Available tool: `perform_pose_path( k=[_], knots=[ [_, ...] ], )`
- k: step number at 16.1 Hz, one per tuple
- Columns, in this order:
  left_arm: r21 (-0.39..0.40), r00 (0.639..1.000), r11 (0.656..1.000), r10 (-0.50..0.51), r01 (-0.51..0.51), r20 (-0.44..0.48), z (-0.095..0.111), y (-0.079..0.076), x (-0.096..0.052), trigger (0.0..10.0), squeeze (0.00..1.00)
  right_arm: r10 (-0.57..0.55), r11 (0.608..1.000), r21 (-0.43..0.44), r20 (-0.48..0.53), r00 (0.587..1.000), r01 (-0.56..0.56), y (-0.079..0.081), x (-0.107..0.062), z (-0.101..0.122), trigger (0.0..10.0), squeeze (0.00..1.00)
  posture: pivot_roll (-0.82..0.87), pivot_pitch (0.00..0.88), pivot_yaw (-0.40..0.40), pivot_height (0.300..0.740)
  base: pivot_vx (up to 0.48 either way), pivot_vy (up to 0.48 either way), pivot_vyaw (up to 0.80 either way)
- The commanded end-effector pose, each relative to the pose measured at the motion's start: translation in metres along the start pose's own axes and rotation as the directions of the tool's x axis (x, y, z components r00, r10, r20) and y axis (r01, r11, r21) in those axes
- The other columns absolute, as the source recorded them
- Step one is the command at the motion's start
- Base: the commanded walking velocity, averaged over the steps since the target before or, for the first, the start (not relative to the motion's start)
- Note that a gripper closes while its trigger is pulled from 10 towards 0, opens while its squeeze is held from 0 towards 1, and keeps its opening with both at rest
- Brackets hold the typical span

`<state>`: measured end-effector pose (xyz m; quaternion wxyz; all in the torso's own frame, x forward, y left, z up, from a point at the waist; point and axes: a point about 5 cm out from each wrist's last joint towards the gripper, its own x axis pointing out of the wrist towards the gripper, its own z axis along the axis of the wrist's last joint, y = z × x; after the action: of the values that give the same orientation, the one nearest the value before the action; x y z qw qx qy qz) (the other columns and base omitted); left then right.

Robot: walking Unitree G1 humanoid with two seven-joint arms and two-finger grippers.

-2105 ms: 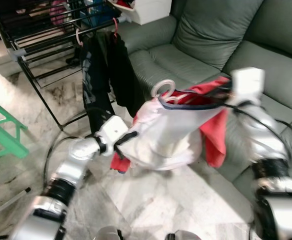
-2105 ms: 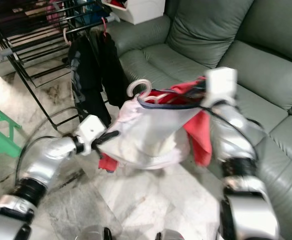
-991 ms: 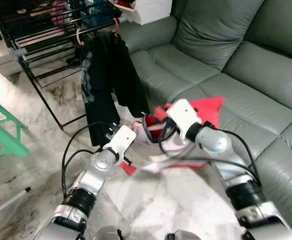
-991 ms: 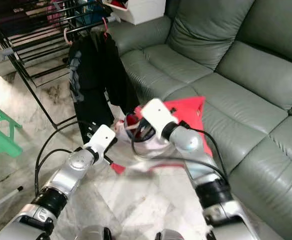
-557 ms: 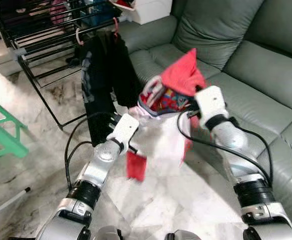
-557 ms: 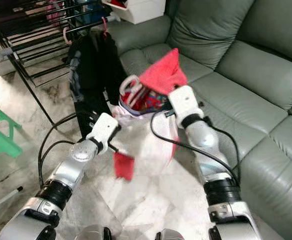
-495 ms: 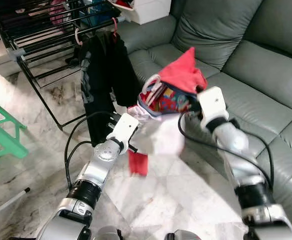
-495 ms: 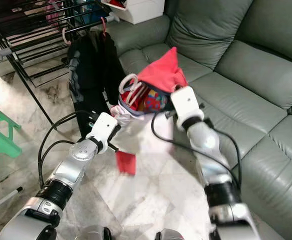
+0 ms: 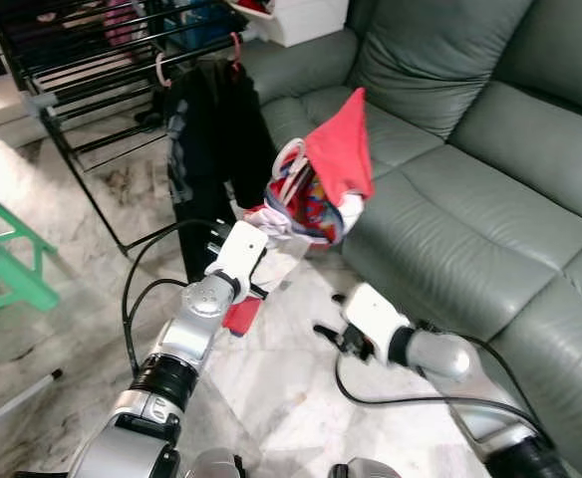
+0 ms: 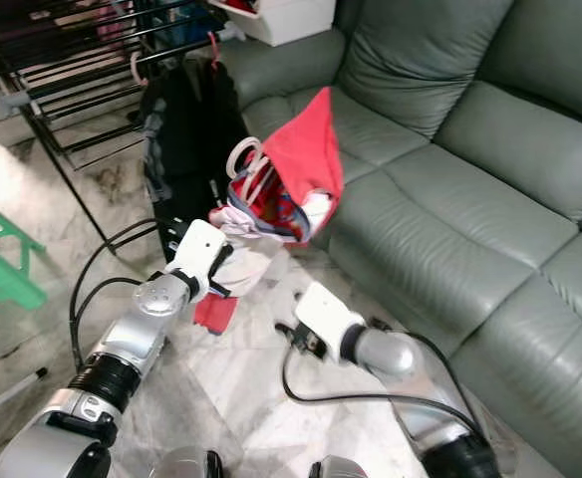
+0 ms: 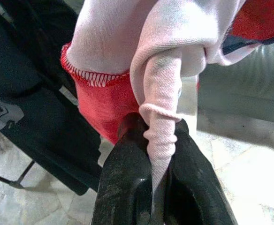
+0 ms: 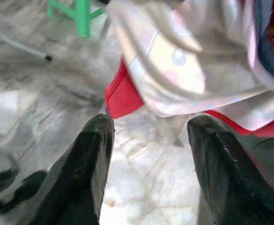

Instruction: Hang hanger

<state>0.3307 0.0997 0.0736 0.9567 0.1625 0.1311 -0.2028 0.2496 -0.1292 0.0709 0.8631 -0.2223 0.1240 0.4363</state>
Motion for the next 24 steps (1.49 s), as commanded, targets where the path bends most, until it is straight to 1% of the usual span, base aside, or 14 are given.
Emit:
perform_pose_path(
  k=[1, 3, 5, 8, 9, 11, 13, 15, 16, 17, 18, 19, 20, 24],
  knots=[
    [0.018, 0.999, 1.0, -0.003, 0.002, 0.054, 0.014, 0.003, 0.003, 0.0, 0.0, 0.04, 0.997, -0.077, 0.144, 0.989, -0.03, -0.003, -0.003, 0.03, 10.0, 1.0, -0.07, 0.014, 0.034, 0.74, 0.0, 0.0, 0.0],
    [0.114, 0.994, 0.991, -0.075, 0.066, 0.082, 0.015, 0.01, 0.0, 0.0, 0.0, -0.023, 0.993, -0.109, 0.21, 0.977, 0.047, -0.028, -0.021, 0.048, 10.0, 1.0, -0.07, 0.014, 0.036, 0.74, 0.0, 0.0, 0.0],
    [0.237, 0.978, 0.954, -0.203, 0.185, 0.055, 0.007, 0.017, -0.008, 0.0, 0.0, 0.043, 0.988, -0.152, 0.166, 0.985, -0.018, -0.049, -0.051, 0.052, 10.0, 1.0, -0.07, 0.016, 0.042, 0.74, 0.0, 0.0, 0.0],
    [0.428, 0.924, 0.828, -0.38, 0.362, -0.045, -0.013, 0.029, -0.026, 0.0, 0.0, 0.122, 0.98, -0.169, 0.071, 0.99, -0.108, -0.079, -0.09, 0.06, 10.0, 1.0, -0.07, 0.017, 0.049, 0.74, 0.0, 0.0, 0.0],
    [0.463, 0.91, 0.797, -0.41, 0.389, -0.058, -0.015, 0.03, -0.029, 0.0, 0.0, 0.127, 0.979, -0.168, 0.08, 0.989, -0.112, -0.085, -0.094, 0.065, 10.0, 1.0, -0.07, 0.017, 0.049, 0.74, 0.0, 0.0, 0.0],
    [0.544, 0.861, 0.693, -0.495, 0.472, -0.116, -0.02, 0.029, -0.035, 0.0, 0.0, 0.181, 0.969, -0.183, 0.055, 0.982, -0.168, -0.091, -0.1, 0.069, 10.0, 1.0, -0.07, 0.013, 0.048, 0.74, 0.0, 0.0, 0.0],
    [0.556, 0.828, 0.66, -0.553, 0.506, -0.097, -0.017, 0.026, -0.038, 0.0, 0.0, 0.223, 0.962, -0.165, 0.01, 0.975, -0.219, -0.094, -0.098, 0.064, 10.0, 1.0, -0.07, 0.013, 0.046, 0.74, 0.0, 0.0, 0.0],
    [0.587, 0.788, 0.606, -0.609, 0.537, -0.093, -0.015, 0.022, -0.04, 0.0, 0.0, 0.315, 0.946, -0.073, -0.029, 0.949, -0.316, -0.089, -0.095, 0.051, 10.0, 1.0, -0.07, 0.013, 0.046, 0.74, 0.0, 0.0, 0.0],
    [0.601, 0.769, 0.581, -0.632, 0.549, -0.093, -0.014, 0.019, -0.041, 0.0, 0.0, 0.345, 0.938, -0.024, -0.045, 0.938, -0.346, -0.087, -0.09, 0.044, 10.0, 0.22, -0.07, 0.013, 0.046, 0.74, 0.0, 0.0, 0.0],
    [0.609, 0.757, 0.563, -0.646, 0.558, -0.096, -0.014, 0.017, -0.042, 0.0, 0.0, 0.394, 0.919, 0.028, -0.048, 0.918, -0.393, -0.084, -0.085, 0.036, 10.0, 0.0, -0.07, 0.016, 0.05, 0.74, 0.0, 0.0, 0.0],
    [0.616, 0.747, 0.548, -0.657, 0.565, -0.1, -0.014, 0.015, -0.042, 0.0, 0.0, 0.407, 0.913, 0.055, -0.073, 0.911, -0.404, -0.083, -0.078, 0.024, 10.0, 0.0, -0.07, 0.016, 0.05, 0.74, 0.0, 0.0, 0.0],
    [0.618, 0.737, 0.539, -0.669, 0.572, -0.099, -0.014, 0.013, -0.041, 0.0, 0.0, 0.429, 0.903, 0.068, -0.121, 0.895, -0.423, -0.081, -0.073, 0.013, 1.3, 0.0, -0.06, 0.012, 0.049, 0.74, 0.0, 0.0, 0.0],
    [0.618, 0.732, 0.534, -0.674, 0.576, -0.099, -0.014, 0.012, -0.041, 0.0, 0.0, 0.438, 0.899, 0.064, -0.14, 0.888, -0.433, -0.082, -0.071, 0.01, 0.0, 0.0, -0.06, 0.012, 0.049, 0.74, 0.0, 0.0, 0.0],
    [0.626, 0.721, 0.514, -0.684, 0.586, -0.113, -0.015, 0.013, -0.041, 0.0, 0.0, 0.51, 0.859, 0.07, -0.198, 0.837, -0.507, -0.082, -0.067, 0.008, 0.0, 0.0, -0.06, 0.012, 0.053, 0.74, 0.0, 0.0, 0.0]
  ],
)
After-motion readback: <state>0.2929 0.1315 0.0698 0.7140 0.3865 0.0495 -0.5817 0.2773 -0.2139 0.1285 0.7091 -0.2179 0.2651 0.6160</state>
